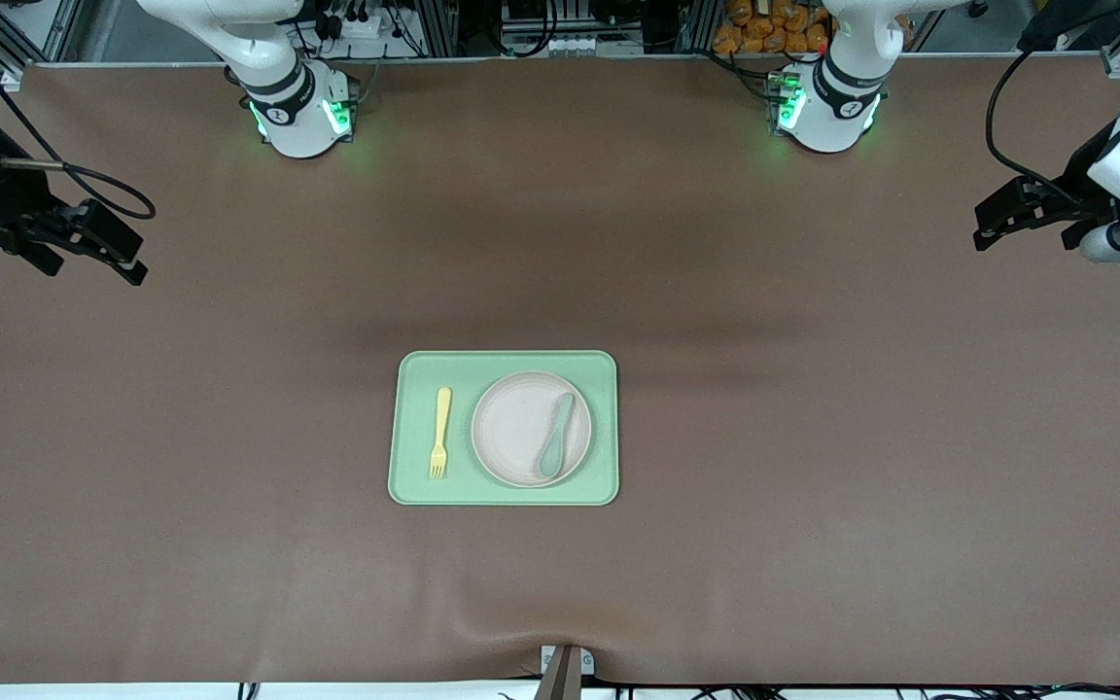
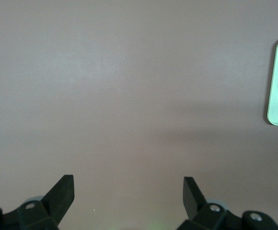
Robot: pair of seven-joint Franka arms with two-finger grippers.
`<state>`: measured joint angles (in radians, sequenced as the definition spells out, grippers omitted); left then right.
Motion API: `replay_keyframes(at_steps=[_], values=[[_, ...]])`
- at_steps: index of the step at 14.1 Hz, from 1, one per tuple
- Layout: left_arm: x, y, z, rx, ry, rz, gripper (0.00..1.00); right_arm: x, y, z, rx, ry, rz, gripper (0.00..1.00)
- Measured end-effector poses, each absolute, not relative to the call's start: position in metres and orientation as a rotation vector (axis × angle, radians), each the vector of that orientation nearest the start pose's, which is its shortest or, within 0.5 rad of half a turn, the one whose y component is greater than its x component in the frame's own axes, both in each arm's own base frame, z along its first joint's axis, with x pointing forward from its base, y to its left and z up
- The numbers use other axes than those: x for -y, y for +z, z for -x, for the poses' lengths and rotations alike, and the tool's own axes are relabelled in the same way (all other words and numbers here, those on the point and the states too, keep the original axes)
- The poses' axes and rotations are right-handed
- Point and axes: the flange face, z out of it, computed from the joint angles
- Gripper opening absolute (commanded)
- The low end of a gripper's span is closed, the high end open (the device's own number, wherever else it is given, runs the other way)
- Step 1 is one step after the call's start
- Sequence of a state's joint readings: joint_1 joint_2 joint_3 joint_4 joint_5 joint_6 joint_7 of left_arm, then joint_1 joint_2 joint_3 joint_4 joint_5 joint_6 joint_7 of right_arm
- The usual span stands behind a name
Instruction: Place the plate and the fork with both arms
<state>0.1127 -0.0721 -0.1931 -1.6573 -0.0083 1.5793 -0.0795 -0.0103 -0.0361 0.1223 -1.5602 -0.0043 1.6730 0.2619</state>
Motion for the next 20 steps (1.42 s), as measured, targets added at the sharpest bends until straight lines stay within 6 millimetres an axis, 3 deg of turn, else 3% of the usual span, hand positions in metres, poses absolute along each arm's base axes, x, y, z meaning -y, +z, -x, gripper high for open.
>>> replay_keyframes(at_steps=[7,20], values=[[0.049,0.621,-0.531,-0.004,0.003,3.136,1.00,-0.051,0.665,-0.544,-0.062,-0.168,3.145,1.00],[0.049,0.614,-0.532,-0.007,0.003,3.136,1.00,-0.043,0.665,-0.543,-0.050,-0.144,3.154,1.00]])
